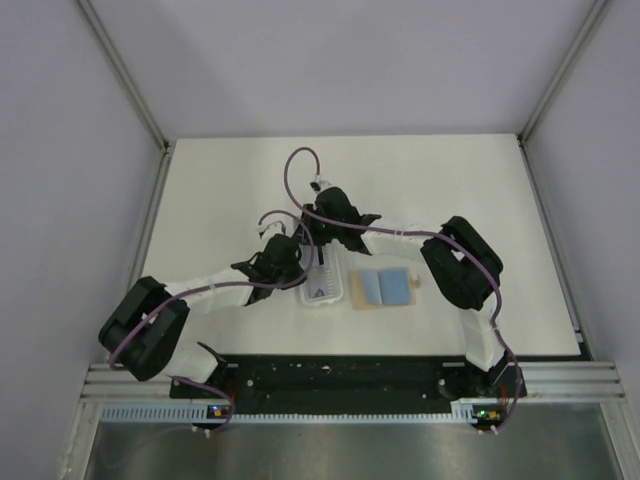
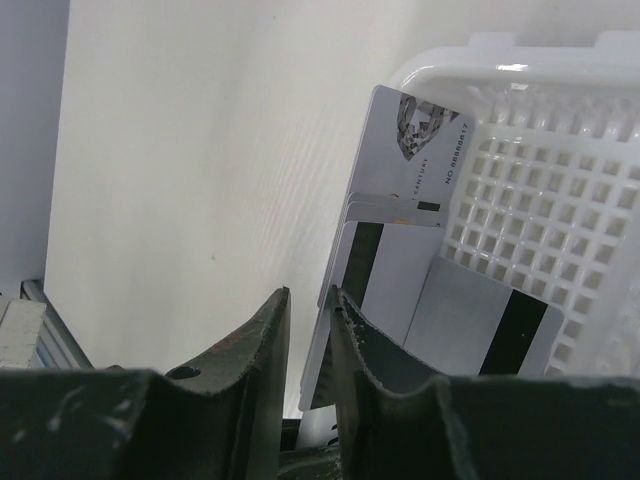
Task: Put the credit cards into the card holder
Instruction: Pick up the credit card from the storage box.
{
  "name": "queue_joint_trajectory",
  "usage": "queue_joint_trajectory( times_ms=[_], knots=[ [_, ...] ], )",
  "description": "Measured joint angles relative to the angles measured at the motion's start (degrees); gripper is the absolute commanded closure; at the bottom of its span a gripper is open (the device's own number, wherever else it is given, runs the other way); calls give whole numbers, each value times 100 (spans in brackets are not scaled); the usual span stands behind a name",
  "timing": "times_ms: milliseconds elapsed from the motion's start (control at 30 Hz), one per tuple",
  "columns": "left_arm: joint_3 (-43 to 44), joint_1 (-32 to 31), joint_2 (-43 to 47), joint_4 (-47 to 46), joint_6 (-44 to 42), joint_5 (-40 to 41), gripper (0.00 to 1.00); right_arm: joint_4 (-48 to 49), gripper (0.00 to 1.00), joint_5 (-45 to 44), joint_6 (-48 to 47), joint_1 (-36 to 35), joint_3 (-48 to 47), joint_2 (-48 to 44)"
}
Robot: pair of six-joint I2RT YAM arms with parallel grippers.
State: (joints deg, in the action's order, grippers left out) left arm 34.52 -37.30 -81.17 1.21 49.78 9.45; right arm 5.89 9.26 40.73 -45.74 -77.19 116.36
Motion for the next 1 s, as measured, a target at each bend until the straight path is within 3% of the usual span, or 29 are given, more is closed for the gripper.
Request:
queue_joint_trajectory(
  times_ms=[467,833,1000],
  knots=[
    [0,-7,0,0,-44,-63,100,-522,75,-345,-28,-2,-59,-7],
    [11,-15,2,9,-90,-85,100,-717,95,-568,-92,-37,-59,-122],
    [22,-15,2,39,-90,-81,100,-887,98,-839,-166,-37,-42,-284]
  ],
)
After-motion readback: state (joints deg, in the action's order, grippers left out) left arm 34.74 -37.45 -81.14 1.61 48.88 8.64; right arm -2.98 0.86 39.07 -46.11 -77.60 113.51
